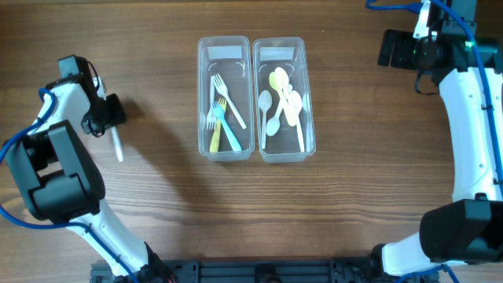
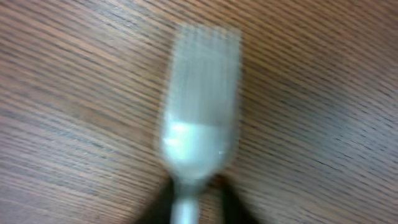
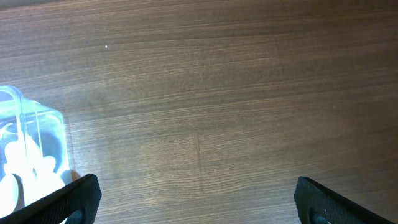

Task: Pack container
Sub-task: 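Grasp the clear plastic fork with the left gripper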

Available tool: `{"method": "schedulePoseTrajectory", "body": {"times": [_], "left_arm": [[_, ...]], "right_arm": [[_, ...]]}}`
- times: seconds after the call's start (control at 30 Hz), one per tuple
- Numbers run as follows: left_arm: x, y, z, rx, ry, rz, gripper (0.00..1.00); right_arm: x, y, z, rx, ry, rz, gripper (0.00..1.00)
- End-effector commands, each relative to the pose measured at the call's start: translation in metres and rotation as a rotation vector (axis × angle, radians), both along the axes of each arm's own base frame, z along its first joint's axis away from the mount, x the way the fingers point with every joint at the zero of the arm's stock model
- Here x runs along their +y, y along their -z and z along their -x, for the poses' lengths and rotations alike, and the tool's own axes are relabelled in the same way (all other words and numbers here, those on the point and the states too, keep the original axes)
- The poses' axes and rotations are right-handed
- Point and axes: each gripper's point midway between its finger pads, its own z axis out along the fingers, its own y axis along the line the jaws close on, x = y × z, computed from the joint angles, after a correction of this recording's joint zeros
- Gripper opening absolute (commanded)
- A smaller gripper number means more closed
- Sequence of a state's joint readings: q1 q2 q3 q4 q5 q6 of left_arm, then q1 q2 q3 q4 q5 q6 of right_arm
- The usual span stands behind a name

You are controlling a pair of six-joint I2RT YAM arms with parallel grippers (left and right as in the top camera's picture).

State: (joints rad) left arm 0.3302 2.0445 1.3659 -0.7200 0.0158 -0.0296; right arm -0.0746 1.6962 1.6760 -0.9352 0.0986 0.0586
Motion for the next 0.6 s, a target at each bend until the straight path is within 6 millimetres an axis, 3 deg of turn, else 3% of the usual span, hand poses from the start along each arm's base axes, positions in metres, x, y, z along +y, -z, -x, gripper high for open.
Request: {"method": "schedulePoseTrajectory", "body": {"times": [0.0,0.23,0.33,0.43,0.57], "left_arm": [[-0.006,0.008,0.003,0.010,0.023,0.041,0.04],[-0.007,0.004,0.005,0.015,0.018,0.044,0.04],[-0.006,-0.009,0.002,-0.002,-0.011,0.044,0.04],[-0.006,-0.039,-0.008,-0.061,-0.056,0.047,0.04],[-0.025,-0.095,-0.026,-0.205,-0.009,0.084,0.04]], "right_arm": [[-0.001,0.003,-0.001,0.006,0.000,0.015,1.00],[-0.001,0.003,-0.002,0.006,0.000,0.015,1.00],[-0.001,0.003,-0.001,0.006,-0.001,0.015,1.00],[-0.001,0.003,-0.002,0.006,0.000,0.015,1.00],[-0.001,0.003,-0.002,0.006,0.000,0.014,1.00]]}}
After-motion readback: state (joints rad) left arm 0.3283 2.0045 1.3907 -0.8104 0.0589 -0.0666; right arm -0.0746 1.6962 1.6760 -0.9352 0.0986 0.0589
